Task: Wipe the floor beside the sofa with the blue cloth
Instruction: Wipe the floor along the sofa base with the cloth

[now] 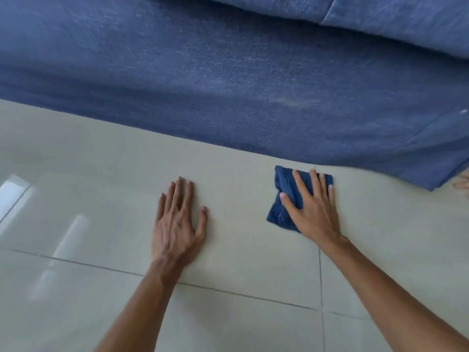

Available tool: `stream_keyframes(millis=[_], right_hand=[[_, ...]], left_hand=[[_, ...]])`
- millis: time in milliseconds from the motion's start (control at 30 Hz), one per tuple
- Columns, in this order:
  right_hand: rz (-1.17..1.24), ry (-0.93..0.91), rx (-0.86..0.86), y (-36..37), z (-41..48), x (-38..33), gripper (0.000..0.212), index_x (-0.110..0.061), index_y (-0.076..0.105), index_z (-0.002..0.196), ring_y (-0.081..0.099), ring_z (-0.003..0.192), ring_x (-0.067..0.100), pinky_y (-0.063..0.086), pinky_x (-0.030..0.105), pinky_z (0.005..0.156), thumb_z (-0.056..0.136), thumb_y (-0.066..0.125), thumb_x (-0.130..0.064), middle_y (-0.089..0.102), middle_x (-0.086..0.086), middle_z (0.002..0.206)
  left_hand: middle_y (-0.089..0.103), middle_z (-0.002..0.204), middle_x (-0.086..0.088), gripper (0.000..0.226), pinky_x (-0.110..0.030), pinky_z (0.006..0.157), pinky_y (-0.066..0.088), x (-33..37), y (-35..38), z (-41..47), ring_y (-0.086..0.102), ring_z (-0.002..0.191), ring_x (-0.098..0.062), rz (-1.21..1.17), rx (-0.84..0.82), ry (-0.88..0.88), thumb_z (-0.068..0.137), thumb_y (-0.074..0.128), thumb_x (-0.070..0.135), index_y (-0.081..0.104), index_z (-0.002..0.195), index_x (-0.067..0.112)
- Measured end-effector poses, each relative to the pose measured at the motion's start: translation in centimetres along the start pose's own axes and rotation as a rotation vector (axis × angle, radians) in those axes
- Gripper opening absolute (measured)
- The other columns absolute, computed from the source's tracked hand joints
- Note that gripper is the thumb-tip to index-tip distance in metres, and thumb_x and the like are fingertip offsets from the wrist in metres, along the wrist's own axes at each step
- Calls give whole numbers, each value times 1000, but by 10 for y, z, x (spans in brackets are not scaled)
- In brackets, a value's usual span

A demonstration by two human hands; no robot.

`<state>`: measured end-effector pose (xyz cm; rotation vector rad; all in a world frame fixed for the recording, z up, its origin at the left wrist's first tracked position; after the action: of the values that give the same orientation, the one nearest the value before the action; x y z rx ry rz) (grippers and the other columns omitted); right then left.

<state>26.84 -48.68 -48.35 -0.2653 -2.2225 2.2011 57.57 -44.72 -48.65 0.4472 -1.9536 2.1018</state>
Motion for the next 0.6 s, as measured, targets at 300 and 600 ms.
stream_keyframes(millis=[300, 600], right_hand=[[75, -363, -53, 14, -38, -99, 70, -29, 16, 161, -1, 158, 23, 3, 41, 128, 99, 27, -61, 4, 5, 171], [125, 10, 9, 11, 32, -83, 73, -26, 25, 160, 12, 156, 34, 9, 50, 127, 94, 17, -56, 16, 11, 169]], left_hand=[[14, 164, -1, 64, -34, 124, 6, -7, 0, 0, 9, 153, -15, 0, -15, -16, 96, 26, 43, 22, 156, 21], [21, 163, -3, 61, -35, 124, 9, -4, -3, 0, 15, 152, -18, -28, 3, -30, 95, 32, 36, 28, 154, 19]])
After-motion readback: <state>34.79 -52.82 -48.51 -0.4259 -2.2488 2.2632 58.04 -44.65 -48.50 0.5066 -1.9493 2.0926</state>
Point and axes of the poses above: each hand's wrist, its own z-axis towards the middle knuckle, its own y-axis out of the palm, x = y × z, the point moved 8 cm from there along z, towards the middle knuckle
